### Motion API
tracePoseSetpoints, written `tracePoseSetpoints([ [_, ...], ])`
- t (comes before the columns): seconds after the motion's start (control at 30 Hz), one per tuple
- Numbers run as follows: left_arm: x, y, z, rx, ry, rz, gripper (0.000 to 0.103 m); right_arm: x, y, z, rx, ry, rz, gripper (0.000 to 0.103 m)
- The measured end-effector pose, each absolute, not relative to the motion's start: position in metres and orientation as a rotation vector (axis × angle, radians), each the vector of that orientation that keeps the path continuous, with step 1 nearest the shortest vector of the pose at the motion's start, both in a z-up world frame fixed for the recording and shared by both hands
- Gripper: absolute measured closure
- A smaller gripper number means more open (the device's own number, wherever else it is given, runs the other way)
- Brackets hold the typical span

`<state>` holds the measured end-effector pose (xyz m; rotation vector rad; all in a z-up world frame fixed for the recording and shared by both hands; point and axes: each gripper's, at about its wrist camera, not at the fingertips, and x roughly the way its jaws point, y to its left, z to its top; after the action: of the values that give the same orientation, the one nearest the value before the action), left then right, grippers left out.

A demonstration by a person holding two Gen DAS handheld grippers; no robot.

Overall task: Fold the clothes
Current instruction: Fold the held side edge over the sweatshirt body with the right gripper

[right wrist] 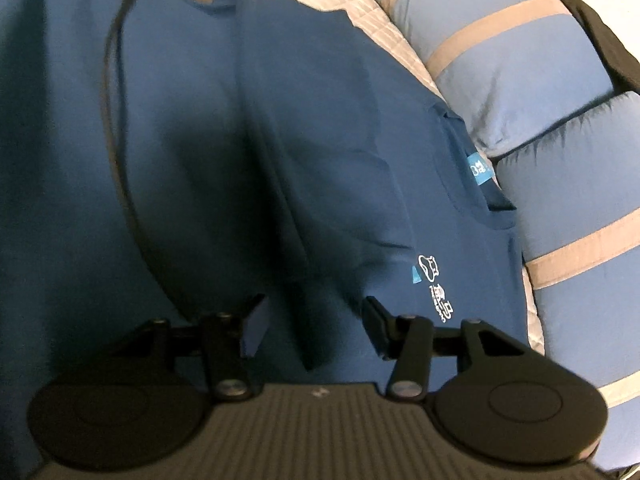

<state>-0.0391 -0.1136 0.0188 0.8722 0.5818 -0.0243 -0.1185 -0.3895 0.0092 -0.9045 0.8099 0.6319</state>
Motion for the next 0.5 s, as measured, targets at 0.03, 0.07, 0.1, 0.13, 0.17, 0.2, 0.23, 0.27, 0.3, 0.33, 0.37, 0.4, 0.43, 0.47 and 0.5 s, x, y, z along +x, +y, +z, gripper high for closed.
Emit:
tracePoseSetpoints([
  [0.03,-0.039,-0.113,0.019,0.875,0.581,-0.030,0.026,-0.114,-0.389,0.006,-0.907,0.828,0.632,0.087],
  [0.07,-0.039,-0.112,0.019,0.878,0.581,-0.036,0.026,-0.113,-0.389,0.006,-0.915,0.839,0.632,0.090],
  [0.1,-0.040,-0.111,0.018,0.884,0.579,-0.043,0.026,-0.113,-0.388,0.007,-0.926,0.847,0.632,0.092],
  [0.13,-0.040,-0.110,0.018,0.894,0.576,-0.050,0.026,-0.114,-0.387,0.011,-0.942,0.858,0.629,0.095],
  [0.17,-0.040,-0.110,0.018,0.904,0.573,-0.057,0.026,-0.116,-0.387,0.015,-0.954,0.859,0.626,0.095],
  [0.2,-0.040,-0.110,0.017,0.916,0.569,-0.066,0.026,-0.118,-0.387,0.020,-0.965,0.858,0.623,0.095],
  [0.23,-0.041,-0.110,0.017,0.932,0.563,-0.078,0.026,-0.121,-0.388,0.024,-0.976,0.863,0.624,0.095],
  [0.27,-0.041,-0.110,0.017,0.949,0.557,-0.090,0.026,-0.124,-0.389,0.026,-0.988,0.869,0.626,0.095],
  [0.3,-0.042,-0.111,0.016,0.970,0.551,-0.101,0.026,-0.127,-0.390,0.027,-0.999,0.875,0.627,0.095],
  [0.33,-0.043,-0.112,0.014,1.000,0.545,-0.112,0.026,-0.128,-0.391,0.028,-1.005,0.883,0.630,0.096],
  [0.37,-0.044,-0.114,0.012,1.030,0.540,-0.123,0.026,-0.131,-0.391,0.028,-1.004,0.895,0.639,0.096],
  [0.4,-0.045,-0.115,0.010,1.057,0.535,-0.132,0.026,-0.134,-0.391,0.028,-1.004,0.901,0.644,0.096],
  [0.43,-0.047,-0.117,0.008,1.081,0.532,-0.140,0.026,-0.136,-0.391,0.026,-1.006,0.906,0.648,0.096],
  [0.47,-0.049,-0.118,0.006,1.105,0.528,-0.148,0.026,-0.137,-0.390,0.025,-1.010,0.914,0.651,0.096],
  [0.5,-0.051,-0.119,0.005,1.122,0.525,-0.154,0.026,-0.139,-0.389,0.023,-1.014,0.922,0.659,0.096],
])
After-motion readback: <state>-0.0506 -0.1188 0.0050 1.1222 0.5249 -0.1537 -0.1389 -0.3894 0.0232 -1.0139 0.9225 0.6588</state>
